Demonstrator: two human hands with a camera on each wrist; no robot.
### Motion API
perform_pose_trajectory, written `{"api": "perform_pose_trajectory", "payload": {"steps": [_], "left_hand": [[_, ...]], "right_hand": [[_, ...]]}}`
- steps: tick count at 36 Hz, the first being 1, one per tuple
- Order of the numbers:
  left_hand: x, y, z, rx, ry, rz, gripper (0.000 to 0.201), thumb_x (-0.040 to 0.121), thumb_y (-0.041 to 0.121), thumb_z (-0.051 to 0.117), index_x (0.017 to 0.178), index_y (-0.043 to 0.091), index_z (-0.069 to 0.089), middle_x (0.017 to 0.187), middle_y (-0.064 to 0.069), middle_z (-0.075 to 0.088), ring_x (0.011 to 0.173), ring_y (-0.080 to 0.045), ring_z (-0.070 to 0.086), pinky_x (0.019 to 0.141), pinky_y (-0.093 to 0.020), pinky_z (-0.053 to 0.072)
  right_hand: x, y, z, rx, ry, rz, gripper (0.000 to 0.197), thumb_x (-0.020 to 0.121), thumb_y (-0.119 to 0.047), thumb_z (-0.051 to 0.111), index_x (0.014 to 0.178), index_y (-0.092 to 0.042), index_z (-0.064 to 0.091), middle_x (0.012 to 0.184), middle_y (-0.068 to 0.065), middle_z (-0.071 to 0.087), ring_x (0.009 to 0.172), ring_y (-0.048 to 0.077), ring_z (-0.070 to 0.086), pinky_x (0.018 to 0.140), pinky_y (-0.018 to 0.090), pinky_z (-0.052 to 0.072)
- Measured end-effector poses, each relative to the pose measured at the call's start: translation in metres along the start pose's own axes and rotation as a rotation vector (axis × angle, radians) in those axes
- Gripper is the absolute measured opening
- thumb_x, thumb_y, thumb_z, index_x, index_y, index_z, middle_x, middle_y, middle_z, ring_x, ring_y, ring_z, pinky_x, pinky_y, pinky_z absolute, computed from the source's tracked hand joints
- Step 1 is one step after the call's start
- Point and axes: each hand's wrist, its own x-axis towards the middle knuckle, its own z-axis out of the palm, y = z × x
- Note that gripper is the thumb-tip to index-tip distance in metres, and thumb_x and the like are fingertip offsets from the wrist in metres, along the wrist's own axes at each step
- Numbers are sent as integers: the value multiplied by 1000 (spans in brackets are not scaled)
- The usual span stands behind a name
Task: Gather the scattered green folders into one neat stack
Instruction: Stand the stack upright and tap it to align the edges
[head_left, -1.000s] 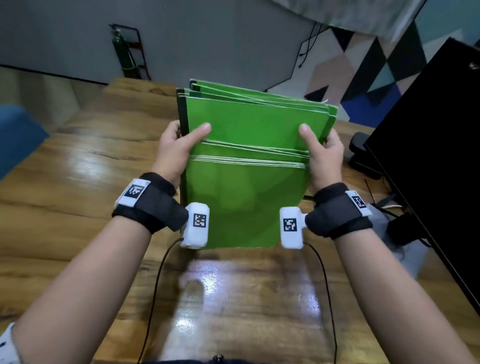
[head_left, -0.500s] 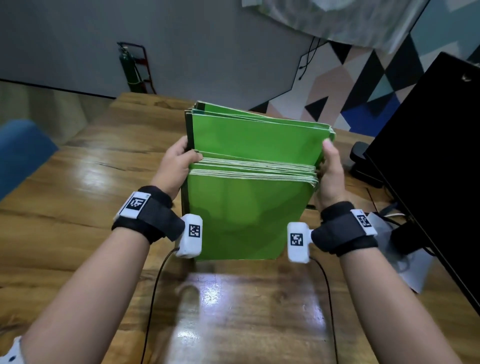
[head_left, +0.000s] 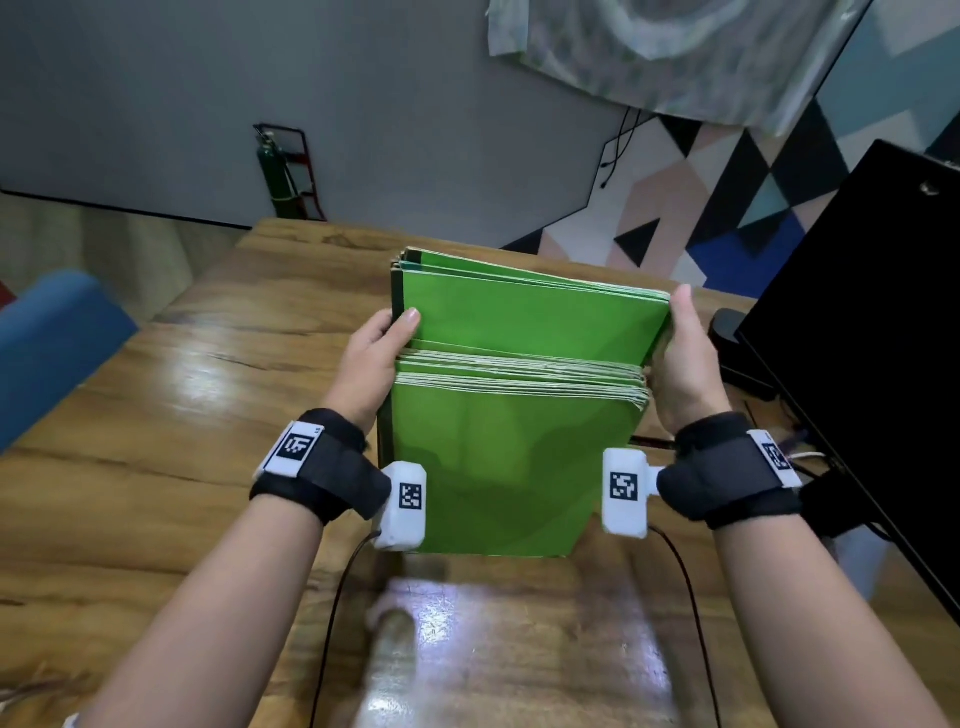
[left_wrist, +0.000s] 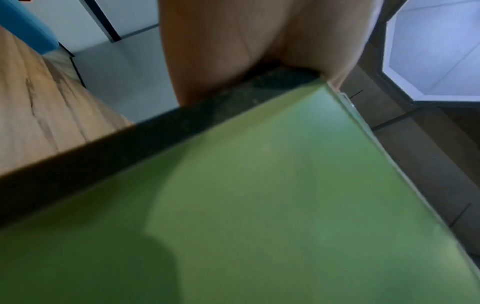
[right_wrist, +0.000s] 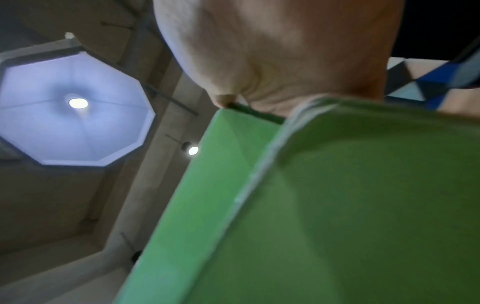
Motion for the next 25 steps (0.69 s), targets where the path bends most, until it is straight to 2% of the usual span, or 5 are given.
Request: {"api": "perform_pose_trajectory", "payload": {"steps": [3,7,14,20,25], "left_hand": [[2,2,1,19,-5,-15,24,94,6,46,110,19,60,107,-2,67,99,-23,61,91,-43,49],[4,8,3,15,-73,1,54,83,-13,40,122,22,52,112,1,64,97,-17,59,80,-31,49],[4,7,1,14,-55,-11,26,92,4,50,106,22,62,108,0,68,98,-20,62,89,-40,49],[7,8,1,36,-49,-33,43,92,-9,37,109,23,59,111,1,66,99,-18,61,91,-38,47],[6,9,2,4,-61,-56,47,93,-11,32,121,19,55,119,-6,63,103,-21,60,91,-37,47]], "right_hand": [[-14,21,-2,28,-92,64,70,94,-62,15,133,-16,52,130,5,61,123,20,55,104,39,41],[-26,43,-1,60,-15,106,74,92,-65,19,131,-13,54,128,10,62,121,24,57,105,44,43],[-13,21,2,-5,-60,13,64,95,-61,15,122,-21,57,115,-10,69,109,3,62,97,24,47],[1,-31,39,-705,216,-511,51,92,-43,43,137,-19,42,139,-1,45,127,11,41,110,43,31],[-13,-50,89,-1250,-47,-749,53,96,-49,33,144,-27,33,149,-6,36,139,16,28,111,45,16]]}}
